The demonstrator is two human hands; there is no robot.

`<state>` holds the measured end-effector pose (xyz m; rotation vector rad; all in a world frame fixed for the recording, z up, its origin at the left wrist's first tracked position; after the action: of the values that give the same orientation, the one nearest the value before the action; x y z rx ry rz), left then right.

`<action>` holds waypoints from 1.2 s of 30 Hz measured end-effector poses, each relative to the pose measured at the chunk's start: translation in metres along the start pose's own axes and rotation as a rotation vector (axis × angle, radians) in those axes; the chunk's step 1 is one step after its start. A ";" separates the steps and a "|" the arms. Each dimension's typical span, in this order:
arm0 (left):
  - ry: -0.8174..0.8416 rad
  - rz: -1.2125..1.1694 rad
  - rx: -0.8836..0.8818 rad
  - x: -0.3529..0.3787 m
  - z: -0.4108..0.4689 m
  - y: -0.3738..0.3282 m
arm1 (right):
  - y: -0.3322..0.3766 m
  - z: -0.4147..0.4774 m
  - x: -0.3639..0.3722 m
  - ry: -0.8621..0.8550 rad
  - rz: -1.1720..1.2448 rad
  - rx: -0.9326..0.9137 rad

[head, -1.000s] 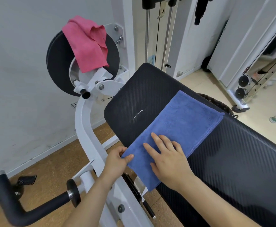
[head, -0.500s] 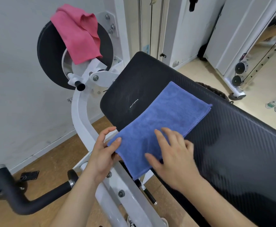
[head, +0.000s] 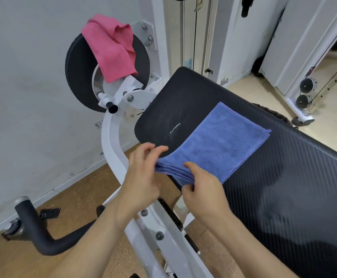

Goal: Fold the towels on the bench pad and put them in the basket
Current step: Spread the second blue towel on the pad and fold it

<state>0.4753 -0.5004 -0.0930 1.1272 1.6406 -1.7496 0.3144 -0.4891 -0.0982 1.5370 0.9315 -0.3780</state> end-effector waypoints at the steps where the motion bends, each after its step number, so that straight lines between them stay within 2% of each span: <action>1: -0.003 0.255 0.098 0.007 0.002 -0.004 | 0.000 0.001 -0.004 0.009 0.028 -0.007; 3: 0.009 0.497 0.213 0.020 0.009 -0.010 | -0.001 0.004 -0.009 0.059 0.075 -0.027; 7: 0.020 0.536 0.336 0.028 0.027 -0.005 | -0.015 0.009 -0.014 0.264 0.261 0.019; 8: 0.070 0.566 0.363 0.031 0.029 0.000 | -0.023 0.011 -0.019 0.232 0.238 0.038; 9: 0.140 0.602 0.382 0.034 0.028 0.006 | -0.031 0.013 -0.029 0.105 0.088 0.016; 11: 0.273 0.654 0.411 0.040 0.023 0.012 | -0.040 0.019 -0.052 -0.215 -0.368 -0.058; 12: 0.329 0.663 0.422 0.042 0.019 0.013 | -0.045 0.023 -0.057 -0.264 -0.523 -0.068; 18: 0.452 0.694 0.443 0.045 0.003 0.029 | -0.083 0.033 -0.037 -0.104 -0.862 -0.072; 22: 0.566 0.422 0.384 0.032 0.003 0.025 | -0.073 0.029 -0.037 -0.147 -0.808 -0.075; 24: 0.619 0.264 0.323 0.018 0.014 0.012 | -0.062 0.022 -0.036 -0.167 -0.728 -0.146; 26: 0.584 0.146 0.316 0.006 0.030 -0.004 | -0.049 0.013 -0.036 -0.072 -0.358 -0.183; 28: 0.535 0.105 0.335 -0.002 0.048 -0.021 | -0.037 0.002 -0.034 0.166 0.211 -0.085; 29: 0.517 0.105 0.331 -0.004 0.057 -0.028 | -0.031 -0.003 -0.032 0.233 0.368 -0.054; 31: 0.497 0.114 0.317 -0.003 0.075 -0.041 | -0.022 -0.008 -0.034 0.169 0.265 -0.065; 36: 0.457 0.129 0.328 0.005 0.116 -0.065 | -0.033 0.005 -0.044 -0.292 -0.192 0.055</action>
<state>0.3921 -0.6018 -0.0672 1.8556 1.5051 -1.8110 0.2639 -0.5108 -0.0906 1.3994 0.8441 -0.7498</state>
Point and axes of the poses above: each hand's wrist, its own z-axis towards the middle knuckle, its own x-axis out of the palm, y = z × x, the point moved 4 cm from there along z, towards the middle knuckle, and after that the axes turned 12 degrees about y, right-handed, at the moved point
